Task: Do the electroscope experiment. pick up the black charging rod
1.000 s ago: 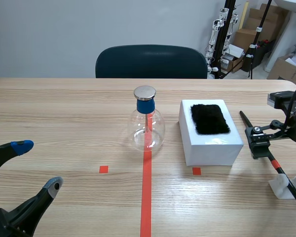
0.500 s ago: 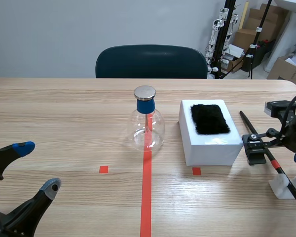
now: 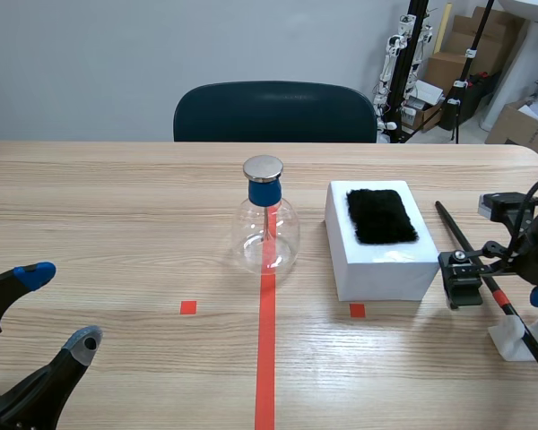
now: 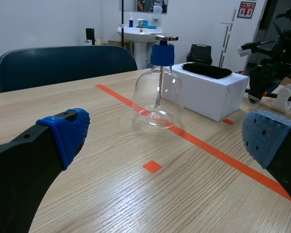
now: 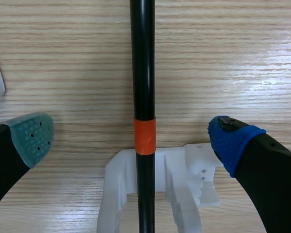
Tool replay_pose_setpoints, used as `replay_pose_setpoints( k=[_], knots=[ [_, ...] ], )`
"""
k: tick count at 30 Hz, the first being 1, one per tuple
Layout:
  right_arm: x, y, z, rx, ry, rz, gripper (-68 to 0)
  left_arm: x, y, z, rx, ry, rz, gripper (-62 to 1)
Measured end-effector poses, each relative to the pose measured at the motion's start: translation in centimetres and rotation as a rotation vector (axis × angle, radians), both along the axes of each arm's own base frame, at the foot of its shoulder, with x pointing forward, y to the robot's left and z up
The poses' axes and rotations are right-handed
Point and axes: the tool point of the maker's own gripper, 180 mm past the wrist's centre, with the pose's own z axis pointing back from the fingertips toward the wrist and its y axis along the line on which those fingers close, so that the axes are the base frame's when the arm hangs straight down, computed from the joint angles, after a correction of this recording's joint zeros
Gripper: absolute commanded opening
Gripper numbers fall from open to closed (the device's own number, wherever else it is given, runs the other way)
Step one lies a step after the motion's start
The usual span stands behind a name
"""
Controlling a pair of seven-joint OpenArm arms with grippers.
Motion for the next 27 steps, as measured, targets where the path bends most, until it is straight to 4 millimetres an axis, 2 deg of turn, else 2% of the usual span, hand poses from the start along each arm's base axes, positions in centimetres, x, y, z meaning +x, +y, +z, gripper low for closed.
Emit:
replay_pose_setpoints(
  k=[22, 27],
  knots=[
    [-0.49, 0.34, -0.4, 0.04, -0.002, -0.013, 0.4, 0.02, 0.03, 0.02, 0.009, -0.011, 0.005, 1.4],
    [-0.29, -0.02, -0.18, 0.043, -0.016, -0.019, -8.1, 0.02, 0.03, 0.02, 0.009, -0.011, 0.005, 1.4]
  ],
)
